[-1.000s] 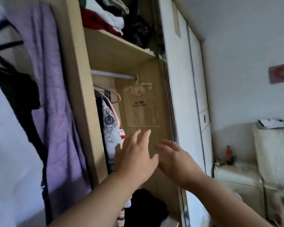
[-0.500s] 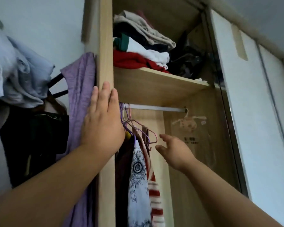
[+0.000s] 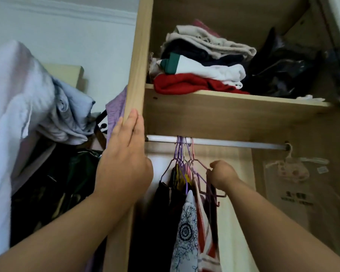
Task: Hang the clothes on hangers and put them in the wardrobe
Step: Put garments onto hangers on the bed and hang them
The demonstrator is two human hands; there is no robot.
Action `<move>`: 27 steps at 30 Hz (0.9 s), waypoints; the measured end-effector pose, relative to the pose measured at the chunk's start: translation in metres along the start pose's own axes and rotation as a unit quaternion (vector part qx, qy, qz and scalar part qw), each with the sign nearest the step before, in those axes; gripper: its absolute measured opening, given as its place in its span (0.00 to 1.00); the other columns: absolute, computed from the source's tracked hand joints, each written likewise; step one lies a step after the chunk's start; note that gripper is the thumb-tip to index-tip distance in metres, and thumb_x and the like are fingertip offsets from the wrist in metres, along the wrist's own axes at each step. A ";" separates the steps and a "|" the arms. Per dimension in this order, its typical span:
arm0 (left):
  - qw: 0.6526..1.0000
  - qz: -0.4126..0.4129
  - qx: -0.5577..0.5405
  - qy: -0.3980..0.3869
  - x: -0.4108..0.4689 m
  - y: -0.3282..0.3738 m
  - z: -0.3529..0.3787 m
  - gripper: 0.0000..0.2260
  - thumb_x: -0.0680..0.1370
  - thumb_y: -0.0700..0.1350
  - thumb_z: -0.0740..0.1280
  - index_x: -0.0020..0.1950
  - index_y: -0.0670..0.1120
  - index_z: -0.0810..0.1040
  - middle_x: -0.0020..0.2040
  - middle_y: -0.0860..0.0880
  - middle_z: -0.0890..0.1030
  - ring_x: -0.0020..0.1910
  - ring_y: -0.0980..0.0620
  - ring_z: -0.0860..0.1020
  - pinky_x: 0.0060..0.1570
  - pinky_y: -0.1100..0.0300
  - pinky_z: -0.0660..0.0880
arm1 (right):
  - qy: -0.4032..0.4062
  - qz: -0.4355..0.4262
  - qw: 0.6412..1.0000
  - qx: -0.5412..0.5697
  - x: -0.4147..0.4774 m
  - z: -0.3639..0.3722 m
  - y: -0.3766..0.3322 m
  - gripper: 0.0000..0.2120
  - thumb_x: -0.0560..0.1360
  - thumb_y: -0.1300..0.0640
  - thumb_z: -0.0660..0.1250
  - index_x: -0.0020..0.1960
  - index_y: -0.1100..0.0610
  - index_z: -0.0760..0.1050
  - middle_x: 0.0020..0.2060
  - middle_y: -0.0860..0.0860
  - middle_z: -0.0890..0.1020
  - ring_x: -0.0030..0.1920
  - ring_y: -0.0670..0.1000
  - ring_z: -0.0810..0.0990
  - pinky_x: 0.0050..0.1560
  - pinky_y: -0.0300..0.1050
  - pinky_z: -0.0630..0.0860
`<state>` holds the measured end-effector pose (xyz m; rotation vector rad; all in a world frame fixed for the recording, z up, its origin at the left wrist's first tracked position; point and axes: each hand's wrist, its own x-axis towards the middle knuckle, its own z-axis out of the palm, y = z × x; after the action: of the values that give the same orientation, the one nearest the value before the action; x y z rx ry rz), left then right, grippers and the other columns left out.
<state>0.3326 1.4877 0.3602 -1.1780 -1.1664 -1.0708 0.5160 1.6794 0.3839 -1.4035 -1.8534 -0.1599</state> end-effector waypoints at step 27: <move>0.981 0.106 -0.039 -0.158 -0.033 0.058 -0.004 0.32 0.64 0.48 0.61 0.70 0.44 0.71 0.72 0.42 0.68 0.73 0.39 0.61 0.67 0.40 0.62 | 0.101 0.065 0.976 0.180 -0.150 -0.088 0.139 0.11 0.76 0.53 0.66 0.38 0.56 0.79 0.32 0.53 0.82 0.35 0.54 0.81 0.37 0.50 0.79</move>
<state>0.3871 1.4897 0.3211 -1.5374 -1.2142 -0.7911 0.6912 1.5713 0.2988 -1.2018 -1.5284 0.0927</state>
